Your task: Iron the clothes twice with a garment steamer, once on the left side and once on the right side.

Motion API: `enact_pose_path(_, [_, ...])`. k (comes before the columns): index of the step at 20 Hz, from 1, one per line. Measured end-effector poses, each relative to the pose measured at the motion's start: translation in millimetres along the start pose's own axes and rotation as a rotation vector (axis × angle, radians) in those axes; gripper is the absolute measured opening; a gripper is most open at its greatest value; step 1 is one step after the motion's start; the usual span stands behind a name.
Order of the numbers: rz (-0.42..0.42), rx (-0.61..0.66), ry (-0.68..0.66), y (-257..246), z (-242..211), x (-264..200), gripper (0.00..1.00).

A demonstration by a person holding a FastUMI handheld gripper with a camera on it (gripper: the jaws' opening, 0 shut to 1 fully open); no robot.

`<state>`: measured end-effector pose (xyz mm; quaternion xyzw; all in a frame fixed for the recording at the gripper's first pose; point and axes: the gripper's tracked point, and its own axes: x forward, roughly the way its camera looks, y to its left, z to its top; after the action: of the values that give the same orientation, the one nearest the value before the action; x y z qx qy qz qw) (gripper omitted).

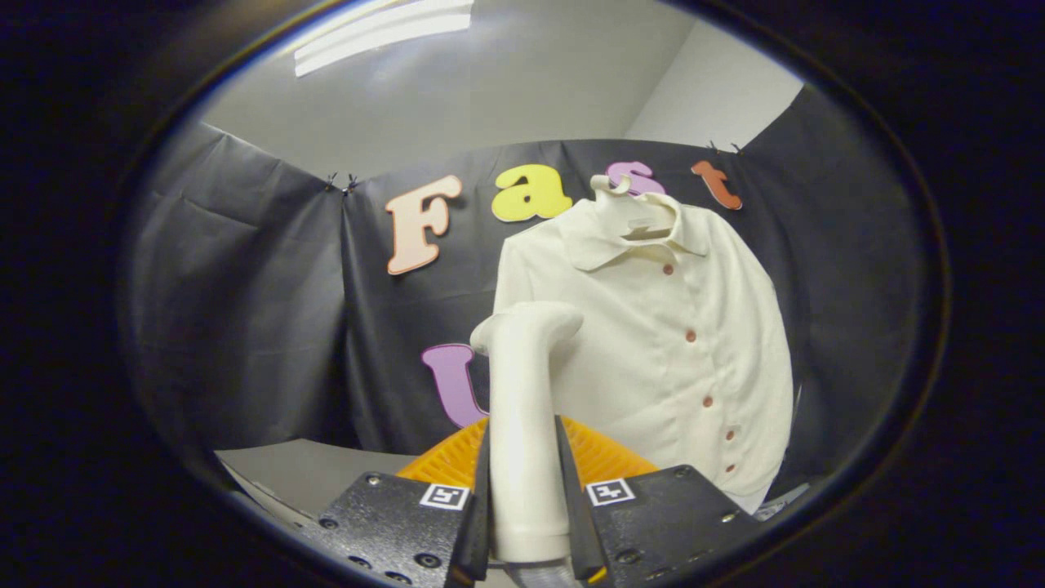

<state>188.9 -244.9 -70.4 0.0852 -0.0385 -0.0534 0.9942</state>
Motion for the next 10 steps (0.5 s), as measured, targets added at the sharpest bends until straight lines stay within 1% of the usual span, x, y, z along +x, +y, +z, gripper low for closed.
enact_pose_path(2, [-0.008, 0.034, 0.011, -14.6, -10.4, 7.1, 0.38])
enact_pose_path(4, [0.008, 0.058, 0.006, -16.4, -15.8, 11.6, 0.38])
enact_pose_path(7, [0.002, -0.001, -0.001, -23.9, -26.1, 12.1, 0.38])
enact_pose_path(10, [-0.003, 0.035, 0.02, -32.1, -42.9, 9.4, 0.38])
